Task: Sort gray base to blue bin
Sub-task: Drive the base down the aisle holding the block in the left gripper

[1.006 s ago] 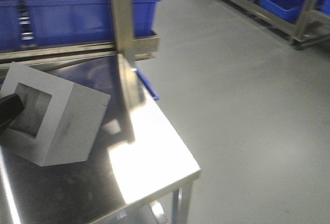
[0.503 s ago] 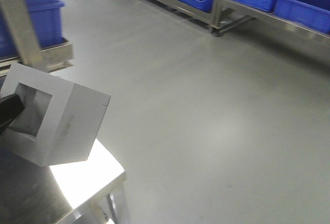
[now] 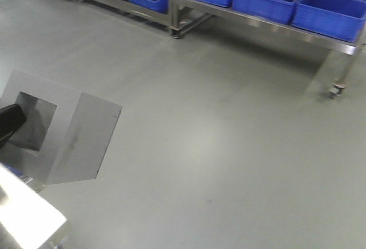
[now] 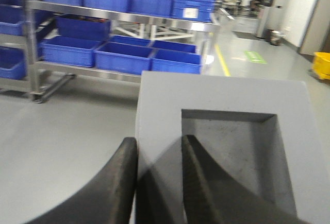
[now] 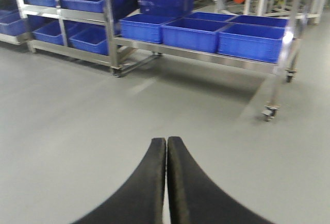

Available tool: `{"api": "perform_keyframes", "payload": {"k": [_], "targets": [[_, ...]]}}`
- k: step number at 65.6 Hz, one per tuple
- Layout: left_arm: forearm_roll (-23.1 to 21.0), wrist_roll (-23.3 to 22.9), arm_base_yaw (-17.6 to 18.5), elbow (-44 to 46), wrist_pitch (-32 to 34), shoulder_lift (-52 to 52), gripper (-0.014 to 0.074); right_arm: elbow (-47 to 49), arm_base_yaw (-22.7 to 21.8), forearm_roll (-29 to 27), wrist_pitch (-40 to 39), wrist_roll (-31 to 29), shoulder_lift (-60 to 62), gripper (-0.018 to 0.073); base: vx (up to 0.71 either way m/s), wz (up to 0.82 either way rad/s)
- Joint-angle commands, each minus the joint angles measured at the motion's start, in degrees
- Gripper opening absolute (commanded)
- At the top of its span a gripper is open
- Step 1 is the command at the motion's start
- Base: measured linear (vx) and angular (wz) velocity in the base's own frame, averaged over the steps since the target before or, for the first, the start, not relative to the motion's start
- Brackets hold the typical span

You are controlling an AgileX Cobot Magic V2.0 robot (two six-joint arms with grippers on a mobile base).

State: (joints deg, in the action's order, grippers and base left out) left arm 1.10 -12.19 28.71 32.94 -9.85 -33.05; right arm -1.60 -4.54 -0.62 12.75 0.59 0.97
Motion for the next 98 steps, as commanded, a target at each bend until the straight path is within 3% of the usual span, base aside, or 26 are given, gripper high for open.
{"api": "perform_keyframes", "payload": {"k": [1,56,98], "targets": [[-0.2,-0.67,0.27,1.87,6.33,0.09,-0.0006,-0.05,-0.09,0.31,-4.26,-0.59,-0.18,-0.0005,0.07,-0.49],[-0.2,-0.67,0.27,1.87,6.33,0.09,-0.0006,-0.05,-0.09,0.31,-4.26,-0.59,-0.18,-0.0005,0.1,-0.55],[-0.2,-0.67,0.27,1.87,6.33,0.09,-0.0006,-0.05,-0.09,0.31,-4.26,-0.59,-0.18,-0.0005,0.22,-0.23]]}}
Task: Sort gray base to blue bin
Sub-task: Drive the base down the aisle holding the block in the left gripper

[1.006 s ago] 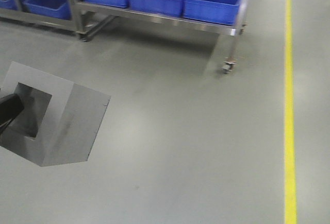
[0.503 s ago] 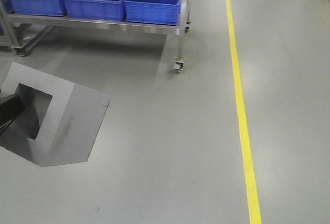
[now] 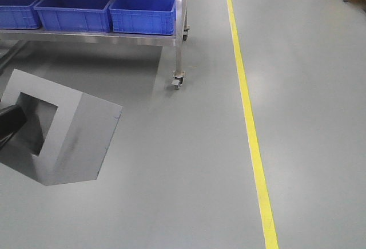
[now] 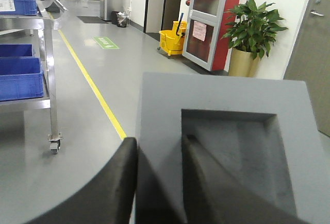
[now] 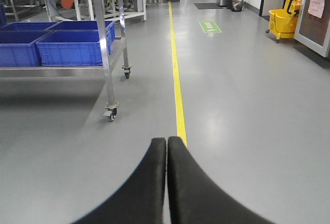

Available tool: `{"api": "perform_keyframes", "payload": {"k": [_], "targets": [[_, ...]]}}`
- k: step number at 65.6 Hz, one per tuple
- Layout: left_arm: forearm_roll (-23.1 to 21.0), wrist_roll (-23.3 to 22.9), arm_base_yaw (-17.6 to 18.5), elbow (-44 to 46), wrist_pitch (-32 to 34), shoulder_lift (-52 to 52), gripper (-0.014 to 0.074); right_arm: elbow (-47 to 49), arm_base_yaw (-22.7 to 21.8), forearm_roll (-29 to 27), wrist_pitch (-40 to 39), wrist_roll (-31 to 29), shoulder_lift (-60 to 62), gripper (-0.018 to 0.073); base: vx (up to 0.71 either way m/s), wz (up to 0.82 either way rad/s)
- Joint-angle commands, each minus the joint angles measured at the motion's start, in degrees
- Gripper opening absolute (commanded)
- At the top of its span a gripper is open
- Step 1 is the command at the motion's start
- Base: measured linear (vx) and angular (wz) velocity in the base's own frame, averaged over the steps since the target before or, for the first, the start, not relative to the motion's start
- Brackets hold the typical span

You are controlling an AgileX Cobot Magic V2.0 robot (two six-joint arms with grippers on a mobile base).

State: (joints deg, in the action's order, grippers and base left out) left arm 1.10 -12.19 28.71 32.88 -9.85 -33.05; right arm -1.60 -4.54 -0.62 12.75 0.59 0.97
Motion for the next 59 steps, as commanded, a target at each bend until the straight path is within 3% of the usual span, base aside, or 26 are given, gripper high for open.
{"api": "perform_keyframes", "payload": {"k": [1,59], "targets": [[-0.2,-0.67,0.27,1.94,6.33,0.09,-0.0006,-0.05,-0.09,0.31,-4.26,-0.59,-0.18,-0.0005,0.29,-0.07],[-0.2,-0.67,0.27,1.94,6.33,0.09,-0.0006,-0.05,-0.09,0.31,-4.26,-0.59,-0.18,-0.0005,0.35,-0.05]]}}
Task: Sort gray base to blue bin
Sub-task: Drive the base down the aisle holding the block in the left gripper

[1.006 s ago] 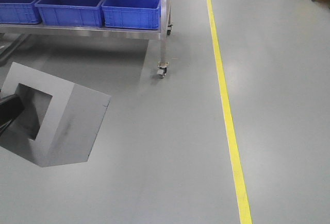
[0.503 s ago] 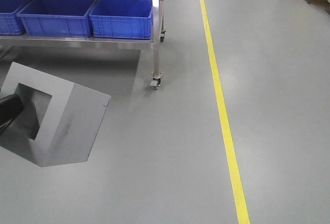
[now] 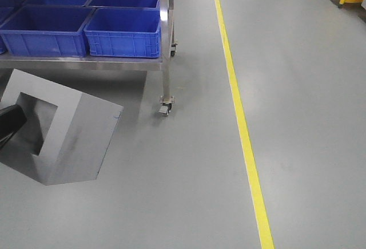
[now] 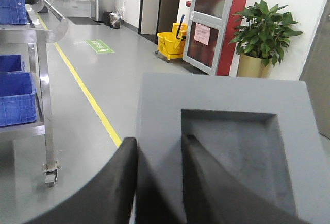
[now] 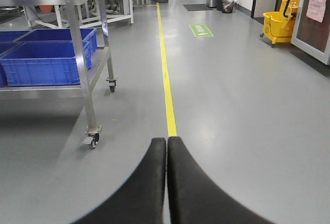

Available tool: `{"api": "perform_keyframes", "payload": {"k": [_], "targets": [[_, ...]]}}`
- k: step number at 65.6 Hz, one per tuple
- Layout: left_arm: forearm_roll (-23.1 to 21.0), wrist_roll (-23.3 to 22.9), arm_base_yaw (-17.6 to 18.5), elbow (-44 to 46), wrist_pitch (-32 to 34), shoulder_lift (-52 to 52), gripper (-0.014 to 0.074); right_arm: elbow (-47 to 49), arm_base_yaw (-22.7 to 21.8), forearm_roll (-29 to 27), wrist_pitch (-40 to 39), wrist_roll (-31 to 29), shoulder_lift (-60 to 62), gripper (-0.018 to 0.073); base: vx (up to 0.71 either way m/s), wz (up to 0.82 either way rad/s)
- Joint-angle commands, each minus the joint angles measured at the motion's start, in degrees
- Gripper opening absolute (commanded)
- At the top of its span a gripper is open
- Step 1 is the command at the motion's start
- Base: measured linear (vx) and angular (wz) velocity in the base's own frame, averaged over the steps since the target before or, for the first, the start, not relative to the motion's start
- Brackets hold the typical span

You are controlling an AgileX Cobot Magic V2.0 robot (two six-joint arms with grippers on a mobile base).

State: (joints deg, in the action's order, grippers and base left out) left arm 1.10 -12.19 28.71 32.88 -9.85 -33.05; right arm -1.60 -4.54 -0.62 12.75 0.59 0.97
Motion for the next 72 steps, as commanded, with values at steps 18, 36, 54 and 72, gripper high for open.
{"api": "perform_keyframes", "payload": {"k": [18,36,54,72], "targets": [[-0.2,-0.67,0.27,1.94,6.33,0.09,-0.0006,-0.05,-0.09,0.31,-4.26,-0.59,-0.18,-0.0005,0.35,0.02],[-0.2,-0.67,0.27,1.94,6.33,0.09,-0.0006,-0.05,-0.09,0.31,-4.26,-0.59,-0.18,-0.0005,0.35,0.2],[-0.2,-0.67,0.27,1.94,6.33,0.09,-0.0006,-0.05,-0.09,0.31,-4.26,-0.59,-0.18,-0.0005,0.31,0.48],[-0.2,-0.67,0.27,1.94,6.39,0.09,-0.0006,-0.05,-0.09,0.31,-4.26,-0.59,-0.18,-0.0005,0.27,0.67]]}}
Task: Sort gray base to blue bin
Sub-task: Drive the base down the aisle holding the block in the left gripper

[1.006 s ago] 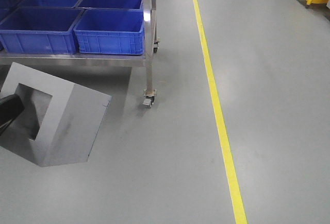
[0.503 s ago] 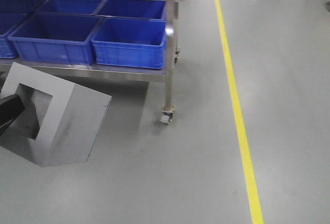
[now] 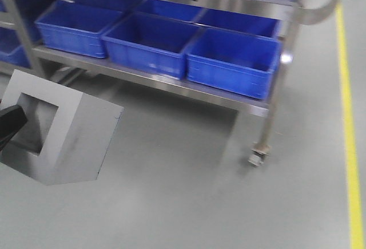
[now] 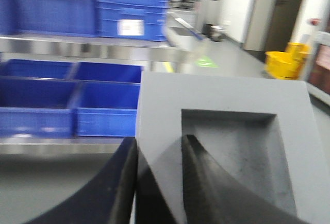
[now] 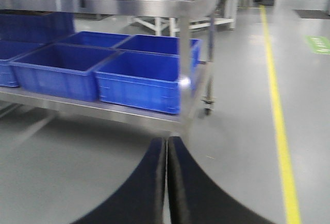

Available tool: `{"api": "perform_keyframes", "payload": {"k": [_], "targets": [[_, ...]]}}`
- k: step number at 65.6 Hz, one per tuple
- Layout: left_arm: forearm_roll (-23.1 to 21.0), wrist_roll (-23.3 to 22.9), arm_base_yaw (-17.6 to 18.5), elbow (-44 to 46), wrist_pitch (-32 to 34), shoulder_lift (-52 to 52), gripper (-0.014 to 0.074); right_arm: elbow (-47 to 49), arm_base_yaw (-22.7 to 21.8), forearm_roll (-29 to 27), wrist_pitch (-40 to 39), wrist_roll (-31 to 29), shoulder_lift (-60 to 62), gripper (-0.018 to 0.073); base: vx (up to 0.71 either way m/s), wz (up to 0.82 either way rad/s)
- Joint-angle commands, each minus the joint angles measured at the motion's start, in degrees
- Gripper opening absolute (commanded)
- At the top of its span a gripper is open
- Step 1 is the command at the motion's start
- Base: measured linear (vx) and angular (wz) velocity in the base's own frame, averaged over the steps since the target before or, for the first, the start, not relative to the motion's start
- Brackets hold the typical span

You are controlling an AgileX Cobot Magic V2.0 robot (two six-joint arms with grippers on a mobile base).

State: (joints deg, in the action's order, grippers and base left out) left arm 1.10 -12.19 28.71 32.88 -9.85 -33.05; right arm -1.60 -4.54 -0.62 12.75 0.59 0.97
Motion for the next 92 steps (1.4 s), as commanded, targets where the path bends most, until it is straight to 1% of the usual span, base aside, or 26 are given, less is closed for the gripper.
{"api": "perform_keyframes", "payload": {"k": [1,92], "targets": [[-0.2,-0.67,0.27,1.94,6.39,0.09,-0.0006,-0.05,-0.09,0.31,-4.26,-0.59,-0.18,-0.0005,0.25,0.69],[-0.2,-0.67,0.27,1.94,6.38,0.09,-0.0006,-0.05,-0.09,0.31,-4.26,-0.59,-0.18,-0.0005,0.22,0.69]]}}
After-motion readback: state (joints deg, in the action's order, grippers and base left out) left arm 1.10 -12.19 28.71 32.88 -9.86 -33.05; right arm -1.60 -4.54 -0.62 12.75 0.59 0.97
